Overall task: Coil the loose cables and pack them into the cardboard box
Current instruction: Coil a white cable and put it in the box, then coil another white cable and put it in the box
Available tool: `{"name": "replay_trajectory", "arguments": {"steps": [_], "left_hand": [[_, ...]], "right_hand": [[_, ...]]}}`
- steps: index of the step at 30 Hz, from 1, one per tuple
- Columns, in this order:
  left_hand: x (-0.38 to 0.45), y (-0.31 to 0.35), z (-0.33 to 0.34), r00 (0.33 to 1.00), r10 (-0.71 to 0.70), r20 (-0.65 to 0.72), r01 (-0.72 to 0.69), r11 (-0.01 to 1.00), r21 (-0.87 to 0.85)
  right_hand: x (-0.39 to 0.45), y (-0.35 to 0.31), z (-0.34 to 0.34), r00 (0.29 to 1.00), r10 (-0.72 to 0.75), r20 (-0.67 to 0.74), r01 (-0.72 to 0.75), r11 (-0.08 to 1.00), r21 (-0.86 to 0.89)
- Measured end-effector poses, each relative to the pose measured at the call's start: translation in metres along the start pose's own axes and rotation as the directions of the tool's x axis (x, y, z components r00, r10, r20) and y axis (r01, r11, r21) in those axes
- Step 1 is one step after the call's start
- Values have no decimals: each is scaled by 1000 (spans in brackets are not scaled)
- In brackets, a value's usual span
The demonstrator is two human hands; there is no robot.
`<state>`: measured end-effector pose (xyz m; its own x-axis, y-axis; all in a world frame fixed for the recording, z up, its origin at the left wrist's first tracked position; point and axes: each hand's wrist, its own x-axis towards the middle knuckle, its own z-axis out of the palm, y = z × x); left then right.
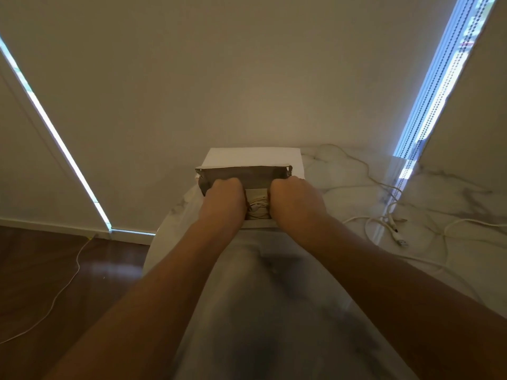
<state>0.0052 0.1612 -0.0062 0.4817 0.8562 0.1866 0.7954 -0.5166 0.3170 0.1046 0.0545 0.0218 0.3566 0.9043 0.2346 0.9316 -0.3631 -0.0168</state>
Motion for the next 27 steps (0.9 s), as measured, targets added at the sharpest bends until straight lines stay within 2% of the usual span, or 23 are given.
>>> {"name": "replay_trajectory", "arguments": {"steps": [3, 6, 8, 12, 16, 18, 21, 27], "left_hand": [[0, -1, -3, 1000, -2, 8, 2, 999, 34], [-5, 1, -8, 1000, 1, -9, -1, 1000, 23], [-14, 3, -12, 999, 24, -31, -23, 1000, 7], [-41, 17, -22, 982, 110, -156, -129, 985, -114], [-75, 46, -26, 943, 188, -274, -243, 952, -186], [-90, 63, -26, 923, 254, -289, -331, 907, -260], [-106, 90, -22, 910, 336, -243, -409, 827, -385], [-105, 133, 0, 914, 384, -131, -391, 748, -536]], "right_hand": [[-7, 4, -2, 994, -12, -104, 21, 997, 79], [-27, 19, -11, 983, 14, -183, 37, 961, 275], [-42, 33, -18, 980, 52, -193, 25, 925, 379], [-66, 68, -24, 978, 158, -133, -85, 896, 437], [-85, 110, -25, 956, 292, -29, -252, 866, 431], [-91, 135, -22, 932, 363, -19, -324, 853, 409], [-95, 165, -15, 887, 461, -19, -430, 841, 329], [-90, 193, 17, 838, 545, 5, -540, 830, 141]]}}
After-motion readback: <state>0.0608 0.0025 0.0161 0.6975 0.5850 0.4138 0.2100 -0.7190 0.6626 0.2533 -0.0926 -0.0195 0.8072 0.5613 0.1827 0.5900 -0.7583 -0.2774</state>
